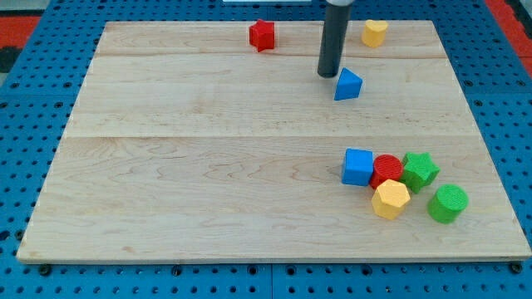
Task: Push the blue triangle into the green star
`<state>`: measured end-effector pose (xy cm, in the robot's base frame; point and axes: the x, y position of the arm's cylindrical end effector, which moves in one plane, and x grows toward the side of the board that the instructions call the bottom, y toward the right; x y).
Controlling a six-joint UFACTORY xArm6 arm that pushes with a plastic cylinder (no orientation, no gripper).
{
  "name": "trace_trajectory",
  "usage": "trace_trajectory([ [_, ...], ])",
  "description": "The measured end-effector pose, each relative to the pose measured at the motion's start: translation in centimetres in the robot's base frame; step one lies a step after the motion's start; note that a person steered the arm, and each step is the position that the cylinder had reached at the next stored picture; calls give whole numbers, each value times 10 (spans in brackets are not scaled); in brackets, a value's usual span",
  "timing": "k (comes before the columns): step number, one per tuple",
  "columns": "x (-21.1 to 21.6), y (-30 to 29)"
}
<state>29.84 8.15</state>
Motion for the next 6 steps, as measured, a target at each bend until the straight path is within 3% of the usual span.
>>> trace_trajectory([
  [1,2,-1],
  [2,42,64],
  [5,155,73],
  [6,155,70],
])
